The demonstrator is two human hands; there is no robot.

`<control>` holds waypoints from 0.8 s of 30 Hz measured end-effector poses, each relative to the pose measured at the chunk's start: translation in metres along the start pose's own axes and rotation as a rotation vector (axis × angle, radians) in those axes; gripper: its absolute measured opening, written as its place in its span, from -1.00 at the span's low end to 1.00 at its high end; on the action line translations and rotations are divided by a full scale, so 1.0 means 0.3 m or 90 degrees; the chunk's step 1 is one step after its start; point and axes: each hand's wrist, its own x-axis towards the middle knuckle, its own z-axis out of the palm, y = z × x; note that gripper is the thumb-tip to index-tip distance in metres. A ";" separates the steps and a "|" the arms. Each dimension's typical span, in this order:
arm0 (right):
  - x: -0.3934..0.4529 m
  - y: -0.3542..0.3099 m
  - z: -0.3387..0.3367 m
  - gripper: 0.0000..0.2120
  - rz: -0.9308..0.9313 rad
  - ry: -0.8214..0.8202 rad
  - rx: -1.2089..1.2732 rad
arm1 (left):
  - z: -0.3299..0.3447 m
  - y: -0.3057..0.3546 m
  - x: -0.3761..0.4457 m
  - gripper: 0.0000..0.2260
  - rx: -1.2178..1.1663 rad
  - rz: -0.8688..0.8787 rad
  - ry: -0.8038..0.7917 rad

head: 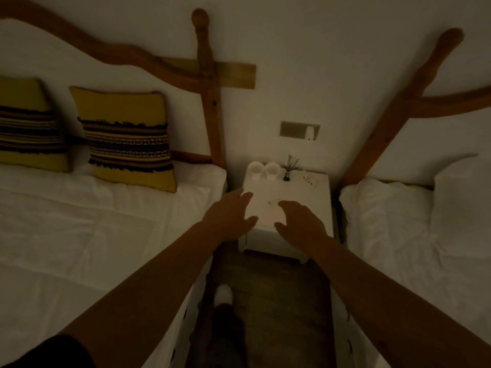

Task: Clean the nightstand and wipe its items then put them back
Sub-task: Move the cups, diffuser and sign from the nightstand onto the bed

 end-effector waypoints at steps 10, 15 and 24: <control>0.720 0.027 0.179 -0.42 0.047 -0.011 0.031 | 0.086 -0.386 0.742 -0.41 -0.008 0.010 -0.066; 1.007 0.098 0.330 -0.43 0.074 -0.013 0.050 | 0.242 -0.541 1.010 -0.38 -0.031 -0.021 -0.076; 1.389 0.251 0.662 -0.40 0.016 0.041 -0.033 | 0.642 -0.711 1.372 -0.30 -0.062 -0.030 -0.077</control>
